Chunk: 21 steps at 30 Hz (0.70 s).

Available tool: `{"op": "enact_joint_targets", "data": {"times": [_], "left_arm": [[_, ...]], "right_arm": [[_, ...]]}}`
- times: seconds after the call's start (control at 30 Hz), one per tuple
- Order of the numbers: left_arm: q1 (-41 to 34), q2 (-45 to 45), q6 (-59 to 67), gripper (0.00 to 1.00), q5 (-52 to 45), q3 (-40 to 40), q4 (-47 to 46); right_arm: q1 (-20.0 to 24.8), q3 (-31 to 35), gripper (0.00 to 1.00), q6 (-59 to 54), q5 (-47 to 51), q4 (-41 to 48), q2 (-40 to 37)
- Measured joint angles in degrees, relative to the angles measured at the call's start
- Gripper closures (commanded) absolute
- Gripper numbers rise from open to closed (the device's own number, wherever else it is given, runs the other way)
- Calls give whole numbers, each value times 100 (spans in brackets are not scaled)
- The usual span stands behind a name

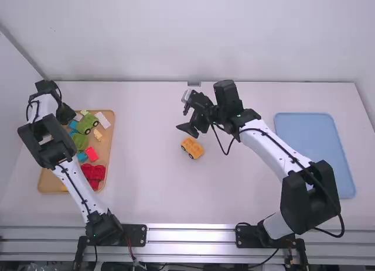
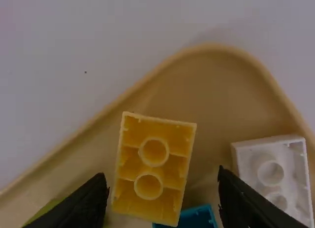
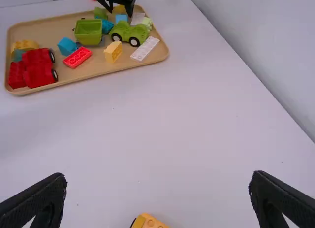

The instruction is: Assemble lego blocks to make yellow taxi

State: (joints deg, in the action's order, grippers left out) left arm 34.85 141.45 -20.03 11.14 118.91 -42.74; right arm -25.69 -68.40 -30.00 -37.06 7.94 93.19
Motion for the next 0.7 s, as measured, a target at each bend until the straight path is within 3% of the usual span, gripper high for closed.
{"op": "enact_joint_targets", "data": {"times": [0.4, 0.7], "left_arm": [[20, 0, 516, 49, -59, -201, 323], [153, 0, 634, 68, -376, -267, 463]], "right_arm": [[0, 0, 1, -24, 0, -2, 2], [0, 0, 1, -20, -2, -4, 2]]}}
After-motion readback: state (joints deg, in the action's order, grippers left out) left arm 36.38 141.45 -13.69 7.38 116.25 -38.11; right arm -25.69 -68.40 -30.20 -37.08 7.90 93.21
